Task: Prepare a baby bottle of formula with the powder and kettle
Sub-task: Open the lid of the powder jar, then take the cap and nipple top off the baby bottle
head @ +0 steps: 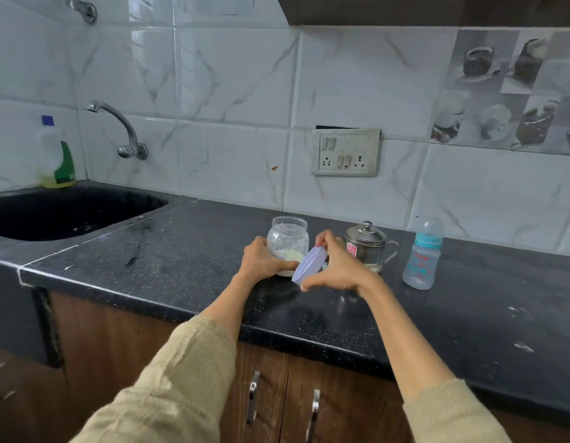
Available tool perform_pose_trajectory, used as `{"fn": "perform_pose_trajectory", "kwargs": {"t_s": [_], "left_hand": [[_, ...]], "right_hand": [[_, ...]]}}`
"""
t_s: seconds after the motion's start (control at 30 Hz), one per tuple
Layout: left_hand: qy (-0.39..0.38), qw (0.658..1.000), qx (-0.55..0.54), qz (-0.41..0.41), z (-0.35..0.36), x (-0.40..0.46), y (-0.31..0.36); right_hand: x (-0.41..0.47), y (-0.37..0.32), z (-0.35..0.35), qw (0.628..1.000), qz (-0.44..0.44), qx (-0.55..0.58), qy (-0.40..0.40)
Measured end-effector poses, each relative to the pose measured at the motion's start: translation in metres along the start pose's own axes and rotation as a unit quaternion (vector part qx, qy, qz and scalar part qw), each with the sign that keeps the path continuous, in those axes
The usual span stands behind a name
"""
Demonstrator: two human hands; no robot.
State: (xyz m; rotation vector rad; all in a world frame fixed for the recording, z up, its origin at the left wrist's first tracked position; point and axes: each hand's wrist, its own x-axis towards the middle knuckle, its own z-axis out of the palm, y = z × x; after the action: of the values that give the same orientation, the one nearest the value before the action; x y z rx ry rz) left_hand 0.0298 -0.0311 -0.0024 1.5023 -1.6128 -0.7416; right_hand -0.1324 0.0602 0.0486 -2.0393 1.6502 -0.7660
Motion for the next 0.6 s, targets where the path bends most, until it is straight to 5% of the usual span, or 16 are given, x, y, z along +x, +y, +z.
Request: {"fn": "perform_pose_trajectory", "kwargs": {"t_s": [0.27, 0.6], "left_hand": [[0.018, 1.000, 0.005, 0.004, 0.002, 0.037, -0.010], [0.014, 1.000, -0.004, 0.011, 0.003, 0.044, -0.013]], "right_hand": [[0.016, 0.022, 0.048, 0.989, 0.027, 0.130, -0.066], [0.023, 0.016, 0.057, 0.993, 0.018, 0.052, -0.102]]}}
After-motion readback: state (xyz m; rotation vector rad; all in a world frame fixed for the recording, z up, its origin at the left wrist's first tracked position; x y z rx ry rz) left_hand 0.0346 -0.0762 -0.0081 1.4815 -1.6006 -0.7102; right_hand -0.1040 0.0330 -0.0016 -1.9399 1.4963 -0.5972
